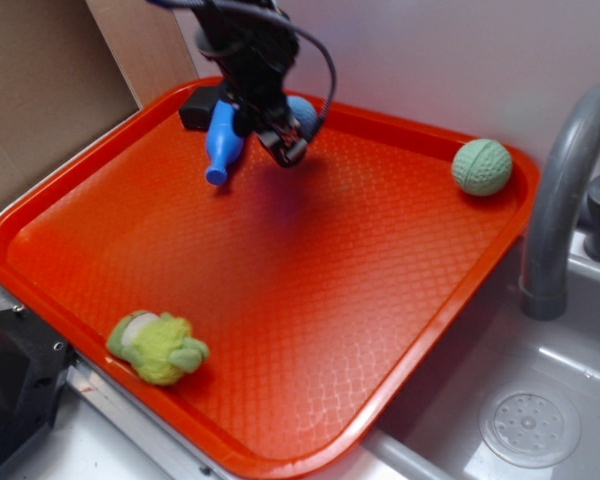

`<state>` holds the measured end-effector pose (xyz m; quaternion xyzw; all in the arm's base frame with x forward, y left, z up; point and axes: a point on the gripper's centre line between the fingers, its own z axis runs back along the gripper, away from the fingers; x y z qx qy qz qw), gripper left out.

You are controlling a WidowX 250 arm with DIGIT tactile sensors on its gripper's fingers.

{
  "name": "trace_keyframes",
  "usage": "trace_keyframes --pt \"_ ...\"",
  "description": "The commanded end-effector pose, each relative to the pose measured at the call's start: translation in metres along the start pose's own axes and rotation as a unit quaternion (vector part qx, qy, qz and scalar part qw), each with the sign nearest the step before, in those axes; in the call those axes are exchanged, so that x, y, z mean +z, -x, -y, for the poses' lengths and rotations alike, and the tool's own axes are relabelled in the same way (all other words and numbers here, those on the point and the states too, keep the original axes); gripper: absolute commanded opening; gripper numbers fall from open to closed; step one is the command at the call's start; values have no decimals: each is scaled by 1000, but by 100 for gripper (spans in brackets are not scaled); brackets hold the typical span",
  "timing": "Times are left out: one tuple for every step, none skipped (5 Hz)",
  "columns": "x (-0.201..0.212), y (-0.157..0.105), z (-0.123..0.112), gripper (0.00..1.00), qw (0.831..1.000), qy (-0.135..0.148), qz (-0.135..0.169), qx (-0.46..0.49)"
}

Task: Grab the blue ball.

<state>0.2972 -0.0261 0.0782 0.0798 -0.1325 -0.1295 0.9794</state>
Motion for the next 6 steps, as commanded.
trace_keyframes --pt "21 -5 -1 0 1000 10 -16 13" --pt "42 -3 -4 0 991 20 -129 32" --pt "100 29 -10 0 977 51 -197 65" --pt "158 68 -13 0 978 62 -183 74" --pt "190 104 -31 0 976 70 -169 117" --pt "200 115 -37 0 977 79 -162 112"
